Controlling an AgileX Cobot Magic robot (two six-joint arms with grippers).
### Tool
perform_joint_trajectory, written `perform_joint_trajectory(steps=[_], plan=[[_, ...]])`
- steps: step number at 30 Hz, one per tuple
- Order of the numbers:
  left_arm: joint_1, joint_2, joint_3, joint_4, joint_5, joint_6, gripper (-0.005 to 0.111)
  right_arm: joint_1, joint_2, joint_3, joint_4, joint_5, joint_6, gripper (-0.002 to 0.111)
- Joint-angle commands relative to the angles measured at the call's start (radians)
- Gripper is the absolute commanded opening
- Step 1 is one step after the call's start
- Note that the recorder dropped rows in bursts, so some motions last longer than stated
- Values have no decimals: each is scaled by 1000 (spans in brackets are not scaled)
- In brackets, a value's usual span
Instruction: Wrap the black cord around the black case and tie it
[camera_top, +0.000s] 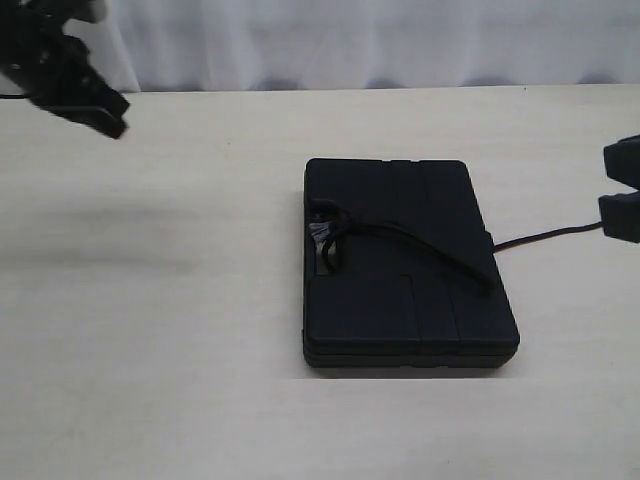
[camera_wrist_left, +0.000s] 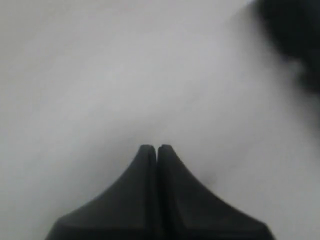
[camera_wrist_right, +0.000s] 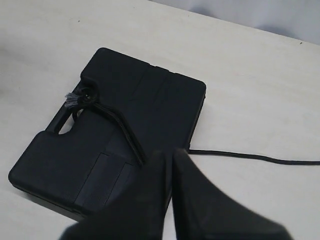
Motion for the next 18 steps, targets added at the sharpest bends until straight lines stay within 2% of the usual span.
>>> perform_joint_trajectory(steps=[1,3,5,7,9,12,15,18], plan=[[-125,-1,-21,-425,59,502,2,0,1,3,7,-6,3,4],[-201,-1,-19,-438,11,596,10,0,1,3,8,-4,3,4],[-287,-1,-19,-385,-54,656,25,0,1,3,3,3,3,4],[-359,5,-19,-324,-111,658,40,-2,3,3,-30,21,14,4],[-426,22,-19,-290,-130,658,53,-4,20,15,-157,34,129,4],[-503,56,-19,-280,-140,693,57,-39,74,27,-350,89,364,8],[-574,98,-19,-280,-163,791,57,-115,140,27,-342,66,370,19],[-625,128,-19,-280,-242,860,57,-230,206,27,-284,14,352,29]])
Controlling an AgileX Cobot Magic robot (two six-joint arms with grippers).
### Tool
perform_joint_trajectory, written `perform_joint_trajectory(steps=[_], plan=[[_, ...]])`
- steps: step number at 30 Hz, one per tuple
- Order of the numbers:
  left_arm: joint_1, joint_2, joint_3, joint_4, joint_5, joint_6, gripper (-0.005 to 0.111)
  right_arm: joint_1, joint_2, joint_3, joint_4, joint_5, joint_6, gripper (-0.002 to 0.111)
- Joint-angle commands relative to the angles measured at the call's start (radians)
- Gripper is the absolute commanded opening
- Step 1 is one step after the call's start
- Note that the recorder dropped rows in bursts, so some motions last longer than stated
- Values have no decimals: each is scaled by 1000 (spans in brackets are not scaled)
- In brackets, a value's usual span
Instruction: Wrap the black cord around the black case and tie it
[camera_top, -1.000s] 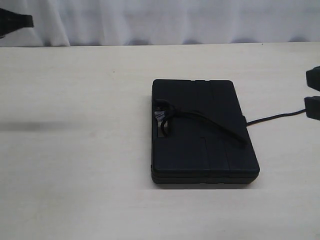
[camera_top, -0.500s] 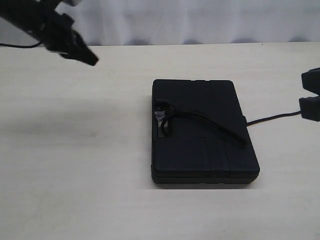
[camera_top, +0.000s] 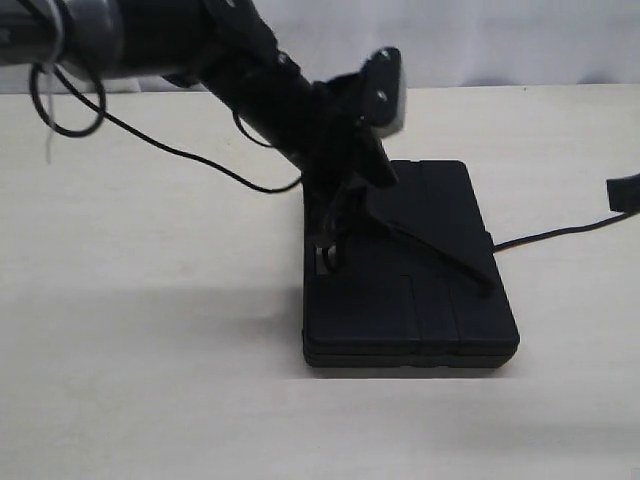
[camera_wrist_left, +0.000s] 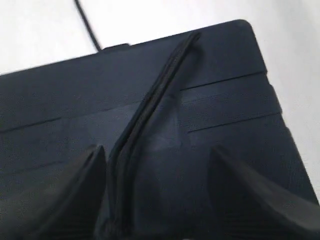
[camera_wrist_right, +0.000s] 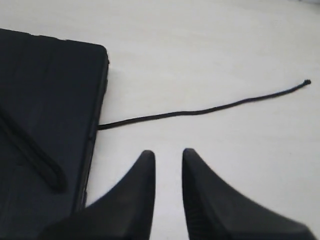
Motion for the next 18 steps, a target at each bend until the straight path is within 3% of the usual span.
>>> perform_joint_trajectory(steps=[1,5,11,14,18], plan=[[-73,42,-4,-2,-115,105,57,-167,95,5,63,-80,-8,32],[-110,68,-4,-15,-208,133,57,-374,204,5,294,-221,-140,37],[-112,80,-4,-19,-216,129,57,-673,478,-29,879,-326,-563,37],[-112,80,-4,-17,-210,127,57,-755,621,-85,1185,-306,-829,37],[-112,80,-4,-5,-191,97,57,-808,791,-202,1273,-304,-937,47]])
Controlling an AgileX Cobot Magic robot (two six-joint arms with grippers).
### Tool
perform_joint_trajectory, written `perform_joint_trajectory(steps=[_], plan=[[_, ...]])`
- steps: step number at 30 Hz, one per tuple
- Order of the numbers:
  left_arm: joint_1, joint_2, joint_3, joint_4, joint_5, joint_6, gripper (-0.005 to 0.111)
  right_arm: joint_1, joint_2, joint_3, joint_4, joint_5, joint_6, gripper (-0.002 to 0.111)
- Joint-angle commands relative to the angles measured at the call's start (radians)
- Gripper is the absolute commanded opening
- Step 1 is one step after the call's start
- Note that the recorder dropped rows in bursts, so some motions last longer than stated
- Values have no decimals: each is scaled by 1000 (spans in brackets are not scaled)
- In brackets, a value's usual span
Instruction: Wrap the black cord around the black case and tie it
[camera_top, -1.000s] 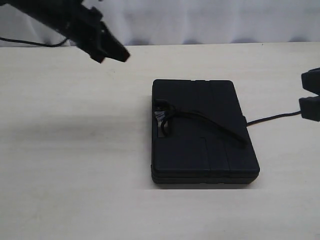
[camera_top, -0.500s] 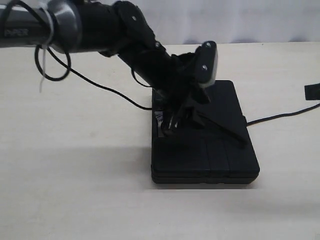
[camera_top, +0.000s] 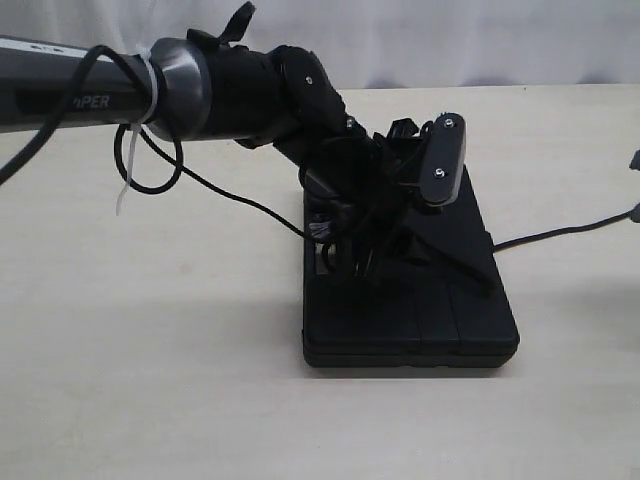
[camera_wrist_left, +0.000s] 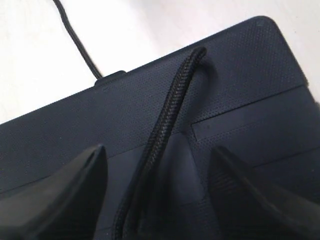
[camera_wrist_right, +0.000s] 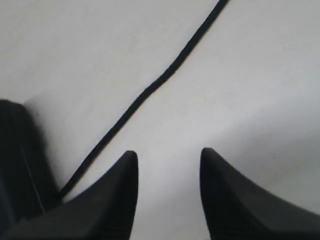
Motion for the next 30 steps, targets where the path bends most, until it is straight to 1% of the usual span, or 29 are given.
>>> perform_joint_trajectory(steps=[1,3,7,10,15,17,19,21,22,23,24,25,27,29,30], plan=[[-1,1,-4,6,17,-62,57,-59,172,-140,98,-4,-115,51],[-1,1,-4,29,27,-102,57,-72,241,-209,51,10,-64,56],[-1,1,-4,92,27,-113,57,-74,354,-342,-84,24,63,55],[-1,1,-4,92,27,-153,57,-74,429,-412,-130,23,117,55],[-1,1,-4,97,20,-152,57,-83,510,-486,-192,-3,191,55],[-1,1,-4,97,6,-152,57,-87,537,-488,-139,-63,208,55],[-1,1,-4,97,-2,-152,57,-87,566,-488,-46,-124,200,55],[-1,1,-4,97,-2,-152,57,-87,601,-488,42,-165,160,55],[-1,1,-4,97,-2,-152,57,-85,622,-488,105,-188,100,55],[-1,1,-4,97,-2,-152,57,-80,635,-495,136,-188,63,55],[-1,1,-4,97,-2,-152,57,-72,664,-520,155,-138,21,55],[-1,1,-4,97,-2,-152,57,-59,694,-559,149,-69,21,53],[-1,1,-4,97,-2,-152,57,-25,749,-638,126,50,-19,41],[-1,1,-4,97,-2,-152,57,30,798,-698,42,143,-48,30],[-1,1,-4,96,-1,-152,57,63,822,-723,-31,183,-48,27]])
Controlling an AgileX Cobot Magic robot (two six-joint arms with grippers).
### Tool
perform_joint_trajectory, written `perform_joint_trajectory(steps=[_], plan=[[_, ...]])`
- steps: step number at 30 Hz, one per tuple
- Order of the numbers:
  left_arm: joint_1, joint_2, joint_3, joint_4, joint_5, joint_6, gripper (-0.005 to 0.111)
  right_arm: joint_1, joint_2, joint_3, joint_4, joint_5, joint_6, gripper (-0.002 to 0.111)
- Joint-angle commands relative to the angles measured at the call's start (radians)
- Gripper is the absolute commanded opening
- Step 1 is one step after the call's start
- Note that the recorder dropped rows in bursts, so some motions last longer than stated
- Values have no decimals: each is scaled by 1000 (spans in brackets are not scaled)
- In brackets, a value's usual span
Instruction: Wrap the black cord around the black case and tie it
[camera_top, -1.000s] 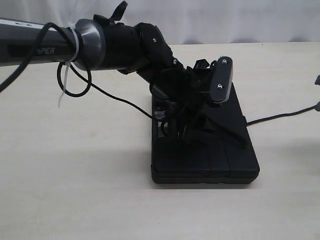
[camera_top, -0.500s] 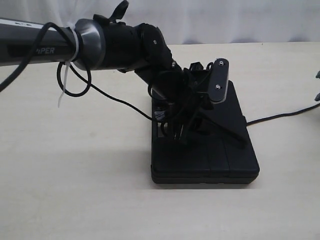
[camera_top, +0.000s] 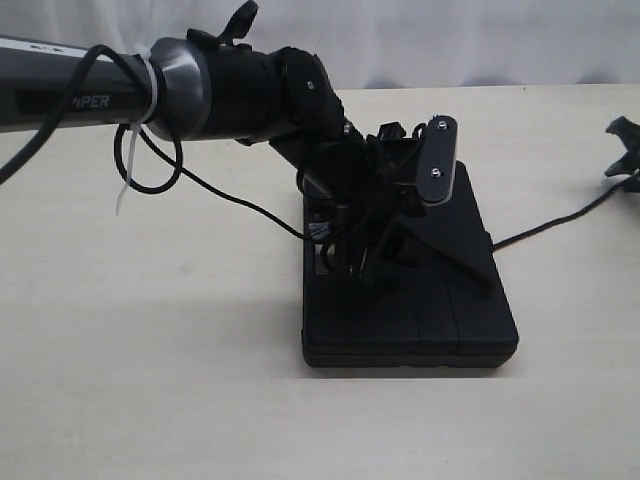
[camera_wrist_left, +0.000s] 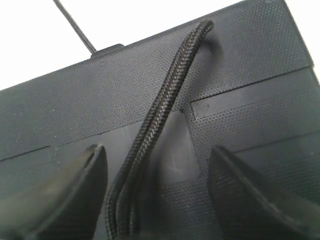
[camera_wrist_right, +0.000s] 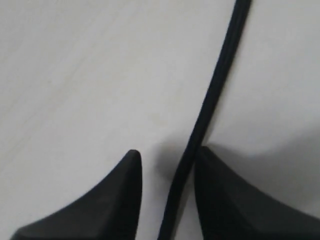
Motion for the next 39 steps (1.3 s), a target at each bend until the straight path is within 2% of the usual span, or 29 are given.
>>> perform_joint_trajectory(steps=[1,7,10,13,16,20,28,33,39], plan=[[-1,1,-4,-10,-5,-8,57,125,126,-66,-230,255,-27,26],[-1,1,-4,-10,-5,-8,57,273,146,-88,-510,342,59,25],[-1,1,-4,-10,4,-9,57,331,146,-88,-622,388,99,18],[-1,1,-4,-8,37,-9,57,373,146,-86,-648,433,107,5],[-1,1,-4,-8,54,-9,57,397,146,-68,-646,453,107,4],[-1,1,-4,-8,57,-9,57,406,139,-2,-644,437,109,4],[-1,1,-4,-6,68,-9,57,408,71,188,-715,290,201,4],[-1,1,-4,53,92,-9,57,408,2,297,-715,235,221,4],[-1,1,-4,76,90,-9,57,408,-79,408,-722,269,255,4]])
